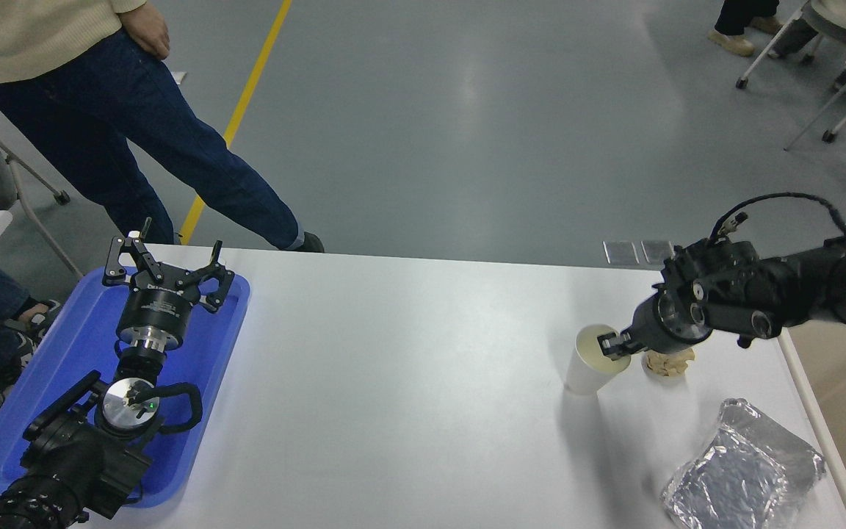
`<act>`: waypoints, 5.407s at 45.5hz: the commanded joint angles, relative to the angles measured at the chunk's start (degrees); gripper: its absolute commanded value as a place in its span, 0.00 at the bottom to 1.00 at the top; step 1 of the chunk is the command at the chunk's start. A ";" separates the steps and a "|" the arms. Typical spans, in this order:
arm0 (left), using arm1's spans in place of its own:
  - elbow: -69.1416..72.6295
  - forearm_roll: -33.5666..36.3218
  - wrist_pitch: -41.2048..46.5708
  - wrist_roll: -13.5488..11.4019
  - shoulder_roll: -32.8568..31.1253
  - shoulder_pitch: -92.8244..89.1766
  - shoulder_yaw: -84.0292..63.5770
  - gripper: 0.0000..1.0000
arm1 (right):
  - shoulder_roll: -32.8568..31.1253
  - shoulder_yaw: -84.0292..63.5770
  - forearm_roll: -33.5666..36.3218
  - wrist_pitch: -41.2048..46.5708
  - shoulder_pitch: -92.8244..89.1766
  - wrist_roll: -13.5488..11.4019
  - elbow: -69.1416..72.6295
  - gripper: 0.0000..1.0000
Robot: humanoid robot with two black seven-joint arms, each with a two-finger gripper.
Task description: Pick up paper cup place in dustbin
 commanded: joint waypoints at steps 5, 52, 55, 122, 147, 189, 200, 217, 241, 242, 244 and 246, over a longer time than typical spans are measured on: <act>-0.02 0.09 0.00 0.09 -0.01 0.09 -0.03 1.00 | -6.83 -8.01 4.35 4.40 20.77 0.35 15.15 0.00; -0.02 0.00 -0.09 0.09 0.17 0.09 -0.03 1.00 | -3.85 -19.70 9.62 10.47 46.37 0.35 29.13 0.00; -0.02 0.09 -0.09 0.09 0.17 0.09 -0.03 1.00 | -3.85 -19.70 9.71 11.70 46.46 0.35 29.13 0.00; -0.02 0.00 -0.09 0.00 0.17 0.09 -0.03 1.00 | -36.37 -20.85 -15.86 14.34 32.84 3.87 5.85 0.00; 0.07 0.00 0.00 0.00 0.17 0.09 -0.03 1.00 | -38.65 -7.23 -19.64 11.88 13.06 6.15 -10.59 0.00; 0.07 0.00 0.00 -0.09 0.17 0.09 -0.11 1.00 | -14.23 19.05 8.56 -14.58 -50.84 1.94 -52.17 0.00; -0.02 0.00 0.09 -0.09 0.17 0.09 -0.11 1.00 | -13.61 20.99 17.79 -15.46 -52.16 -0.70 -52.17 0.00; 0.07 0.00 0.09 -0.09 0.17 0.09 -0.11 1.00 | -13.61 22.92 22.98 -15.99 -52.77 -0.61 -51.82 1.00; 0.07 0.00 0.09 -0.09 0.17 0.00 -0.11 1.00 | -20.72 27.32 15.70 -10.45 -33.89 -0.26 -31.18 1.00; 0.07 0.00 0.09 -0.09 0.17 0.00 -0.11 1.00 | -21.07 27.32 14.38 -10.45 -32.48 -0.26 -29.42 1.00; 0.07 0.00 0.09 -0.09 0.17 0.00 -0.11 1.00 | -22.04 27.32 11.84 -10.45 -29.67 -0.35 -25.73 1.00; 0.07 0.00 0.09 -0.09 0.17 0.00 -0.11 1.00 | -23.53 27.32 9.02 -10.45 -27.12 -0.52 -21.60 1.00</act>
